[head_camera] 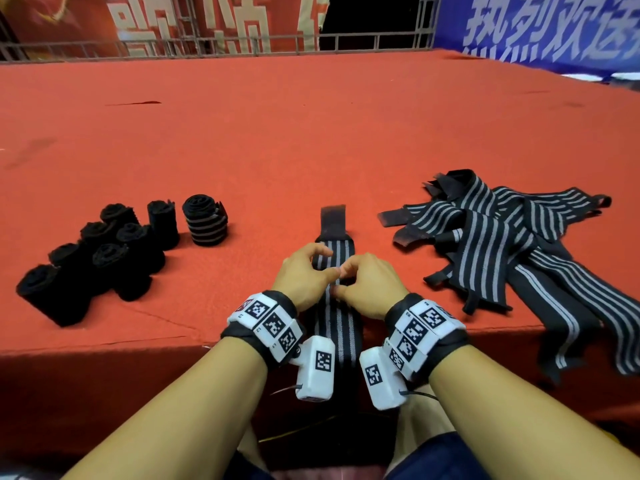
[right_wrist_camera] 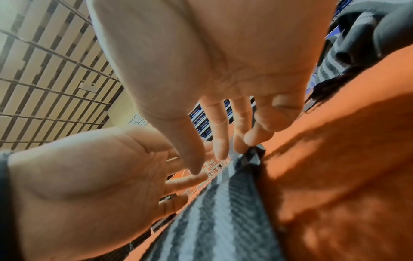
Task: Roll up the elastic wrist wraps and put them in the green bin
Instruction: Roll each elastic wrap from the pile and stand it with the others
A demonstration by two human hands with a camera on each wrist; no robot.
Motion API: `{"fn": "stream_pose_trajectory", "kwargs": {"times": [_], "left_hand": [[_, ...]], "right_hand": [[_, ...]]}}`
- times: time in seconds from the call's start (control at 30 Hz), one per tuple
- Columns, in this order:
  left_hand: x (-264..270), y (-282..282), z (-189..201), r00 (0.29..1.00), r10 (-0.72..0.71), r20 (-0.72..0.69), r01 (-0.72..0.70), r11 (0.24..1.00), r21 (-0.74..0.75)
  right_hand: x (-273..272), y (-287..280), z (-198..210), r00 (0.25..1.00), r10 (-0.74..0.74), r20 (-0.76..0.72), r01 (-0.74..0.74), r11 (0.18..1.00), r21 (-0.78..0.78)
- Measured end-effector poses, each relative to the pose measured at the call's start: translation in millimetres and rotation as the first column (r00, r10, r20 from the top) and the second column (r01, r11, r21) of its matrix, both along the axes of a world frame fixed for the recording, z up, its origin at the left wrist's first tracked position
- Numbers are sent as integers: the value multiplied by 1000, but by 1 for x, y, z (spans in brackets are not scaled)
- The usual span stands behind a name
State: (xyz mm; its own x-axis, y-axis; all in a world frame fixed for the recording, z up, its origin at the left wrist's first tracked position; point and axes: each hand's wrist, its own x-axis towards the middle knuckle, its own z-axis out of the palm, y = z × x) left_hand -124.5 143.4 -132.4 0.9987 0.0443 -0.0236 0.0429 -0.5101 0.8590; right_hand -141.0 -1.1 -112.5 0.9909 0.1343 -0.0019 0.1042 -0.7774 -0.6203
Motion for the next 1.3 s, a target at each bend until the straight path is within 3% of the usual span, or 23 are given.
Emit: {"fn": "stream_pose_trajectory", "kwargs": {"times": [0.1, 0.23, 0.43, 0.53, 0.67, 0.8, 0.93, 1.07, 1.2, 1.3], "left_hand": [[5, -4, 1, 997, -70, -42, 73, 995, 71], [6, -4, 2, 977, -148, -154, 186, 942, 279], [1, -19, 18, 976, -154, -155, 208, 873, 441], [-2, -32, 30, 978, -191, -81, 207, 901, 381], [-1, -62, 42, 958, -286, 4, 275, 927, 256], [1, -95, 38, 936, -352, -8, 349, 925, 151], [0, -121, 29, 926, -376, -24, 377, 925, 49], [-6, -138, 25, 921, -388, -37, 388, 922, 4], [-14, -150, 27, 944, -330, -29, 325, 940, -108], [-18, -155, 39, 950, -292, -111, 246, 918, -310]], "right_hand": [[11, 7, -3, 999, 39, 11, -38, 999, -38], [16, 8, -9, 992, 89, -90, -104, 979, -176], [10, 3, -5, 989, 84, -126, -99, 988, -120], [6, -12, 0, 996, -85, 9, 85, 996, -33], [-6, -45, 9, 914, -340, 222, 361, 930, -63], [-16, -77, 12, 838, -505, 209, 537, 832, -141], [-24, -100, 9, 834, -537, 126, 551, 800, -237], [-33, -117, 4, 834, -539, 114, 551, 815, -178], [-42, -123, 6, 811, -526, 256, 543, 840, 5], [-50, -114, 9, 771, -472, 428, 402, 882, 247]]}}
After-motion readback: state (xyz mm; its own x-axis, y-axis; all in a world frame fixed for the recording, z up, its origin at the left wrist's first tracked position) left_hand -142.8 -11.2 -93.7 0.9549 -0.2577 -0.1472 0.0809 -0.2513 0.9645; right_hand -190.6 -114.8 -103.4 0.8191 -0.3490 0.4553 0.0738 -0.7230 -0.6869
